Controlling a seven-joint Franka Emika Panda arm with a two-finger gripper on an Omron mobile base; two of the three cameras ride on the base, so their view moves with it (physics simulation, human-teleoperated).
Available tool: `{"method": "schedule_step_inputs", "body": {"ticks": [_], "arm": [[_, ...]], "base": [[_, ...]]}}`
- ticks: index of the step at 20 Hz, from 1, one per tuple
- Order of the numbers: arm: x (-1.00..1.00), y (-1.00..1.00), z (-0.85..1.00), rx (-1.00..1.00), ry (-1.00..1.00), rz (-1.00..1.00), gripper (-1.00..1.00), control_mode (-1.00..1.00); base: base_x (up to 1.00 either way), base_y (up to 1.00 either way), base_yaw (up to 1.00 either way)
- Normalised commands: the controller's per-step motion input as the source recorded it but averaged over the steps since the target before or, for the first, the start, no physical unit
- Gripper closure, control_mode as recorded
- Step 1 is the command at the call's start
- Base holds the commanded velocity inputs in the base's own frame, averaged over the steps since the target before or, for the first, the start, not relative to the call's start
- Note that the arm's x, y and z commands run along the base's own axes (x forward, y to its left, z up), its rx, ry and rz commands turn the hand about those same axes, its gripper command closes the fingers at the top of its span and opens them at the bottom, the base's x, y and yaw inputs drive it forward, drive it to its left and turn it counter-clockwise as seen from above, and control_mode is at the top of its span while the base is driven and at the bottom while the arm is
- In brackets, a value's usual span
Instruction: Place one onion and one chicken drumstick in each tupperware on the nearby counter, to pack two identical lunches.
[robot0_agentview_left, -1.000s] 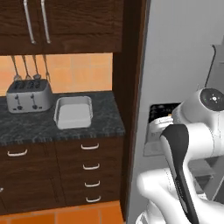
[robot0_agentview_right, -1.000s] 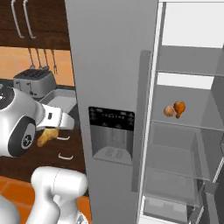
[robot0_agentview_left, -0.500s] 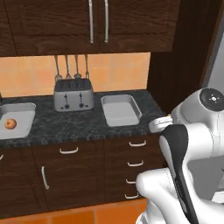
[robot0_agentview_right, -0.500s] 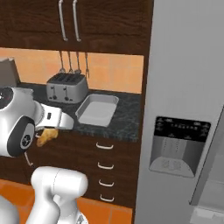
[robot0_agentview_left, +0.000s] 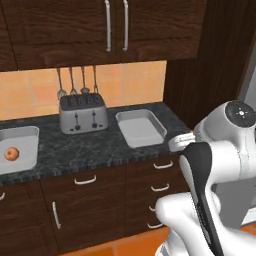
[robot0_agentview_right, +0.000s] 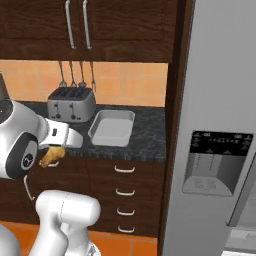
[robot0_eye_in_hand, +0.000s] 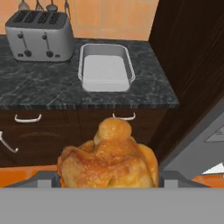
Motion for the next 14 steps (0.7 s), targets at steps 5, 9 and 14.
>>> {"method": "schedule_step_inputs", "body": {"ticks": [5,9,14], "arm": [[0.0,0.0,0.0,0.0,0.0,0.0,1.0,1.0],[0.71,0.0,0.0,0.01,0.0,0.0,1.0,-1.0],[1.0,0.0,-0.04,0.03,0.0,0.0,1.0,-1.0]], "base": [[0.6,0.09,-0.08],[0.2,0.03,0.0],[0.0,0.0,0.0]]}}
